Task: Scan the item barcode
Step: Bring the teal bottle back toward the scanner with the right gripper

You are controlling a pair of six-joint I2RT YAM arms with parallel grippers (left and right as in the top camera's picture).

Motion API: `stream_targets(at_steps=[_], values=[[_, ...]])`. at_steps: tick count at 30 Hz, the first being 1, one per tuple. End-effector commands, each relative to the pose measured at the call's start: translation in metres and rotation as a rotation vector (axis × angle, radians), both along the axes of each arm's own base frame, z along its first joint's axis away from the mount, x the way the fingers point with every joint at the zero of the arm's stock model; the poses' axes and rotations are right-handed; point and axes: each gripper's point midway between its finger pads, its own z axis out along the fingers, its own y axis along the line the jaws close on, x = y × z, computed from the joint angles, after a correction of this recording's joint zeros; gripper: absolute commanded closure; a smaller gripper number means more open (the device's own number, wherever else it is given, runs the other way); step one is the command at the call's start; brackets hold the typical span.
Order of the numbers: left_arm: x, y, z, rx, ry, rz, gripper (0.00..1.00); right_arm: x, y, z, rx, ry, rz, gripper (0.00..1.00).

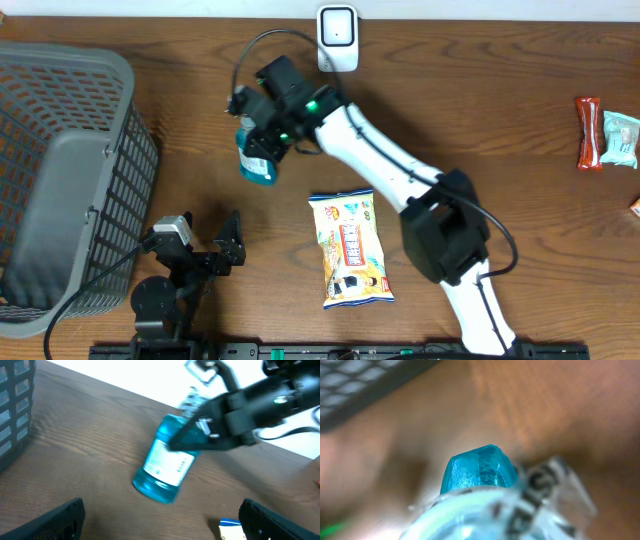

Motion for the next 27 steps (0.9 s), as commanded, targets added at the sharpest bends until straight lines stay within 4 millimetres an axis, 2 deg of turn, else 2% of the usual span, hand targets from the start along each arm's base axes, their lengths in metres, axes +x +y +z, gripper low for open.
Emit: stream_targets(at_steps=[1, 3, 8, 13, 17, 20, 23, 27], values=[[-0.001, -0.003, -0.012, -0.001, 0.032, -0.016, 0.02, -0.034, -0.006, 0.080, 0.329, 0.264, 0.136, 0.99], [-0.001, -0.003, -0.012, -0.001, 0.032, -0.016, 0.02, -0.040, -0.020, 0.094, 0.417, 0.376, 0.170, 0.99], [-0.001, -0.003, -0.012, -0.001, 0.033, -0.016, 0.02, -0.042, -0.055, 0.119, 0.556, 0.524, 0.198, 0.99], [-0.001, -0.003, -0.012, -0.001, 0.033, -0.016, 0.02, -0.043, -0.079, 0.118, 0.570, 0.545, 0.186, 0.99], [-0.001, -0.003, -0.012, -0.001, 0.033, -0.016, 0.02, -0.045, -0.091, 0.116, 0.563, 0.548, 0.183, 0.99], [-0.001, -0.003, -0.012, -0.001, 0.033, -0.016, 0.02, -0.042, -0.096, 0.107, 0.514, 0.526, 0.165, 0.99], [-0.001, -0.003, -0.012, -0.001, 0.033, -0.016, 0.02, -0.033, -0.102, 0.086, 0.388, 0.484, 0.111, 0.99], [-0.001, -0.003, -0.012, -0.001, 0.033, -0.016, 0.02, -0.004, -0.119, 0.051, 0.134, 0.420, -0.105, 0.99]])
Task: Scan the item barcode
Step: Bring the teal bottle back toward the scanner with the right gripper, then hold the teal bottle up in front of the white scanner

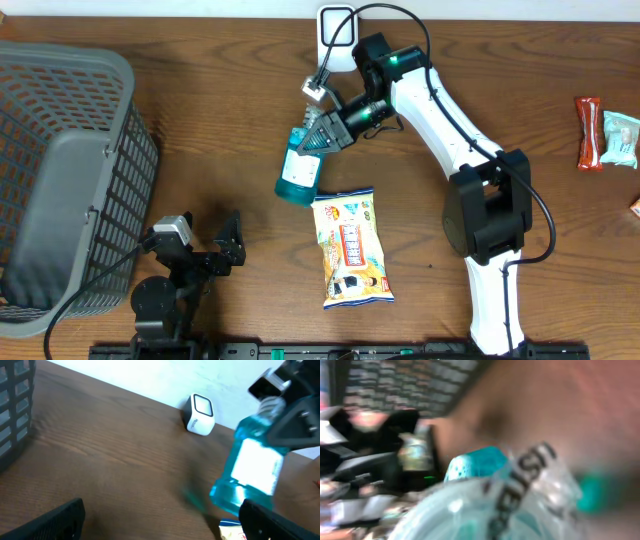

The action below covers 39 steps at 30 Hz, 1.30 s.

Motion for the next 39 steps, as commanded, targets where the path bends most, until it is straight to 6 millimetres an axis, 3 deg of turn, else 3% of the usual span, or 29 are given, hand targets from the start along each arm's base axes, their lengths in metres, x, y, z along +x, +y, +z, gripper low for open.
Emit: stream_targets(at_steps=[1, 8, 13, 17, 28, 35, 39], values=[[-0.001, -0.003, -0.012, -0.001, 0.033, -0.016, 0.02, 0.024, -0.021, 0.003, -0.234, -0.087, -0.159, 0.99], [-0.001, -0.003, -0.012, -0.001, 0.033, -0.016, 0.02, 0.058, -0.044, 0.002, -0.494, -0.249, -0.368, 0.99], [-0.001, -0.003, -0.012, -0.001, 0.033, -0.016, 0.02, 0.089, -0.078, 0.003, -0.745, -0.387, -0.612, 0.99], [-0.001, -0.003, -0.012, -0.001, 0.033, -0.016, 0.02, 0.115, -0.099, 0.016, -0.897, -0.576, -0.779, 0.99], [-0.001, -0.003, -0.012, -0.001, 0.033, -0.016, 0.02, 0.176, -0.095, 0.060, -0.987, -1.021, -0.931, 0.99], [-0.001, -0.003, -0.012, -0.001, 0.033, -0.016, 0.02, 0.219, -0.097, 0.077, -1.081, -1.298, -0.998, 0.99], [-0.001, -0.003, -0.012, -0.001, 0.033, -0.016, 0.02, 0.236, -0.088, 0.092, -1.053, -1.423, -1.030, 0.99]])
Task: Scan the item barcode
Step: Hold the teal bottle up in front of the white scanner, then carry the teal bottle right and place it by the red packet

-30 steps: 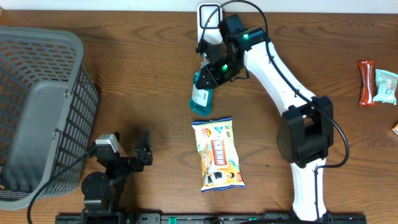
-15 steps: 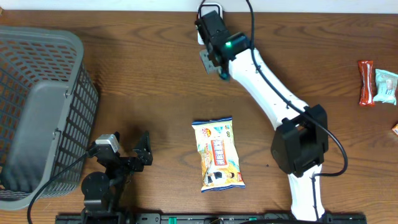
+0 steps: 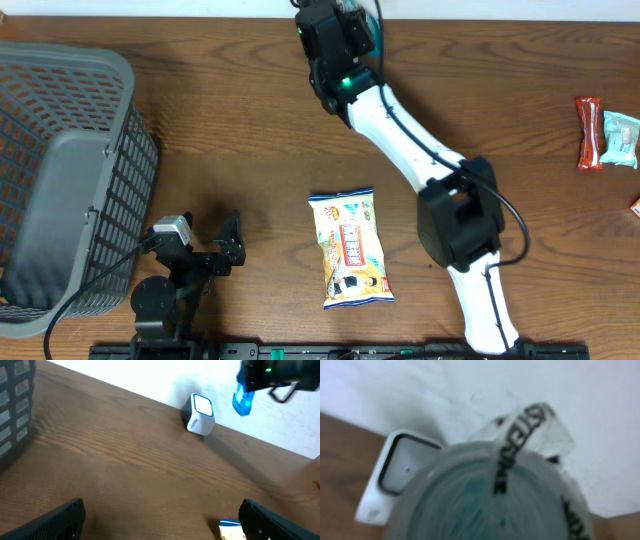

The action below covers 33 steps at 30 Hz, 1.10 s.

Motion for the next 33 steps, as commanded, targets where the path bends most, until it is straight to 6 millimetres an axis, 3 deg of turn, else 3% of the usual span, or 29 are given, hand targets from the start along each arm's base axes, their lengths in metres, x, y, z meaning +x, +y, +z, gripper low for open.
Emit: stream_targets(at_steps=[1, 11, 16, 22, 24, 27, 33], values=[[-0.001, -0.003, -0.012, -0.001, 0.033, -0.016, 0.02, 0.010, -0.009, 0.029, -0.147, -0.099, -0.049, 0.99], [-0.001, -0.003, -0.012, -0.001, 0.033, -0.016, 0.02, 0.044, 0.010, 0.006, -0.246, -0.166, -0.044, 0.99], [-0.001, -0.003, -0.012, -0.001, 0.033, -0.016, 0.02, 0.055, 0.013, 0.007, -0.319, -0.174, -0.065, 0.99], [-0.001, -0.003, -0.012, -0.001, 0.033, -0.016, 0.02, 0.061, 0.003, 0.004, -0.364, -0.145, -0.059, 0.99], [-0.001, -0.003, -0.012, -0.001, 0.033, -0.016, 0.02, 0.061, -0.006, -0.001, -0.379, -0.115, -0.079, 0.99], [-0.001, -0.003, -0.012, -0.001, 0.033, -0.016, 0.02, 0.059, -0.034, 0.000, -0.378, -0.094, -0.189, 0.99], [-0.001, -0.003, -0.012, -0.001, 0.033, -0.016, 0.02, 0.048, -0.130, 0.003, -0.407, 0.015, -0.453, 0.99]])
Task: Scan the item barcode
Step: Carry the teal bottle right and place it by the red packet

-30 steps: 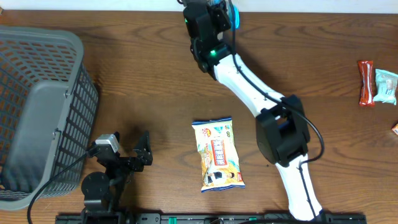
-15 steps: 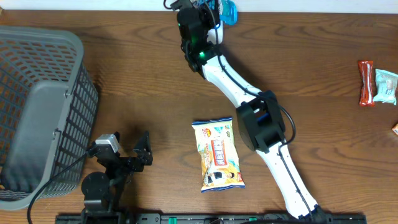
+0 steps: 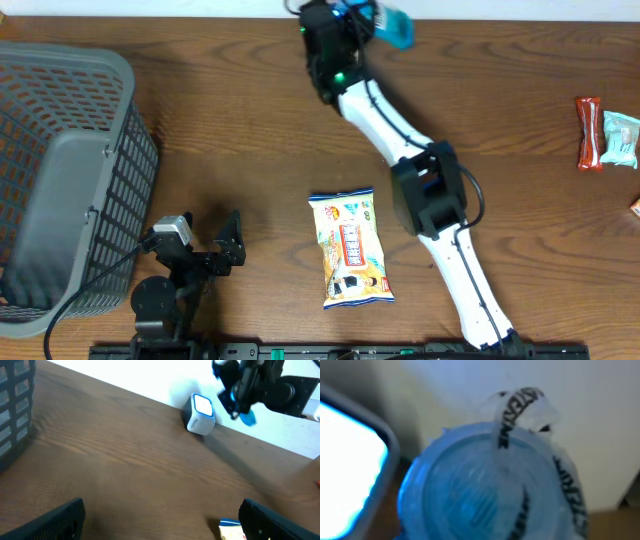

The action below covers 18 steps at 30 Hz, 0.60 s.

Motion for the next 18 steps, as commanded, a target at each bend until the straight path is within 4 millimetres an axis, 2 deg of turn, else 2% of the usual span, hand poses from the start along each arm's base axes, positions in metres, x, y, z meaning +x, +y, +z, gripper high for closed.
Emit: stream_targets(at_steps=[1, 5, 9, 11, 14, 18], values=[[-0.001, -0.003, -0.012, -0.001, 0.033, -0.016, 0.02, -0.013, -0.094, 0.066, 0.022, -0.123, -0.294, 0.99], [-0.001, -0.003, -0.012, -0.001, 0.033, -0.016, 0.02, -0.024, -0.175, 0.051, -0.065, -0.021, -0.473, 0.99], [-0.001, -0.003, -0.012, -0.001, 0.033, -0.016, 0.02, -0.043, -0.250, 0.024, -0.048, 0.076, -0.603, 0.99], [-0.001, -0.003, -0.012, -0.001, 0.033, -0.016, 0.02, -0.055, -0.283, 0.000, 0.015, 0.159, -0.632, 0.99], [-0.001, -0.003, -0.012, 0.000, 0.033, -0.016, 0.02, -0.077, -0.319, -0.032, 0.152, 0.247, -0.686, 0.99], [-0.001, -0.003, -0.012, -0.001, 0.033, -0.016, 0.02, -0.108, -0.354, -0.063, 0.329, 0.336, -0.777, 0.99]])
